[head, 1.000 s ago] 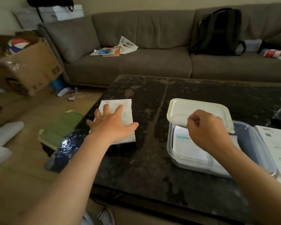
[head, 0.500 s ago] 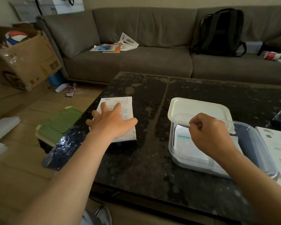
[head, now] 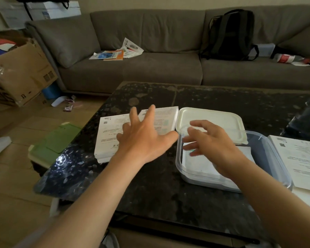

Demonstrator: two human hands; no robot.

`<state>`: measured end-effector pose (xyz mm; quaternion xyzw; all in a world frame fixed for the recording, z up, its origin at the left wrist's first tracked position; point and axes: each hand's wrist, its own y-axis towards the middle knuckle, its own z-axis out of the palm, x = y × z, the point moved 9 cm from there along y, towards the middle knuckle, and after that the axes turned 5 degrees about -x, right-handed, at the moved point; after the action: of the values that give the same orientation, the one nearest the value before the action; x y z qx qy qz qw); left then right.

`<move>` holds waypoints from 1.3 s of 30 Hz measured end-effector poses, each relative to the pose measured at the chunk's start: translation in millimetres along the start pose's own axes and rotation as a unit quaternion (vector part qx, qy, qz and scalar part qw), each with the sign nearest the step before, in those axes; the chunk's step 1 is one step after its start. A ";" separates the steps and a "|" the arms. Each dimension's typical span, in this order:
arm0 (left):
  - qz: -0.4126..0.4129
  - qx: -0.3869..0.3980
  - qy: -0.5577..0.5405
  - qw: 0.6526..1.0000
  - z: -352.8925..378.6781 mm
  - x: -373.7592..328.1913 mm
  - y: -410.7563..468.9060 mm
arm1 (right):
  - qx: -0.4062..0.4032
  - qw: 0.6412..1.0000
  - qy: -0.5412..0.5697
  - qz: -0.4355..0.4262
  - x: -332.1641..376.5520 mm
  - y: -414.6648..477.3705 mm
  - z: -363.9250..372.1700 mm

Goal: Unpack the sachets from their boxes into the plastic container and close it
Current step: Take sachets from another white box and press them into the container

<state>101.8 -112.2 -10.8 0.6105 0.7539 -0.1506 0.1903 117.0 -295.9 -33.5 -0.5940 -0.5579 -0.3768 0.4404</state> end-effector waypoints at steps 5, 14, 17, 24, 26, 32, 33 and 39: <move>0.132 -0.049 0.032 0.989 12.4 -55.1 -22.0 | 0.100 0.956 0.259 0.096 -2.4 -8.7 8.2; -0.023 0.011 -0.362 0.932 27.5 -50.0 3.5 | 0.040 0.956 0.270 0.110 -22.3 5.3 -47.1; -0.125 0.119 -0.515 0.839 53.2 -37.9 7.8 | 0.067 0.956 0.259 0.118 -25.8 3.5 -49.0; -0.132 0.117 -0.620 0.764 67.2 -34.0 6.1 | 0.003 0.995 0.098 0.036 -14.3 10.2 -71.1; -0.118 0.085 -0.626 0.766 64.4 -32.8 8.2 | -0.022 0.999 -0.006 0.028 -14.6 10.3 -73.1; -0.067 0.018 -0.630 0.773 55.7 -36.9 8.6 | -0.033 0.997 -0.054 0.051 -25.5 11.6 -66.3; -0.061 0.016 -0.629 0.775 56.0 -37.7 8.3 | -0.039 0.996 -0.060 0.051 -25.9 12.4 -66.7; -0.041 0.009 -0.636 0.771 58.7 -41.9 7.5 | -0.053 0.990 -0.113 0.064 -30.9 16.7 -67.6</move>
<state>122.8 -173.7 -42.9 0.3451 0.4840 -0.5186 0.6145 133.7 -369.7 -42.0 -0.6897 -0.5443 -0.3072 0.3658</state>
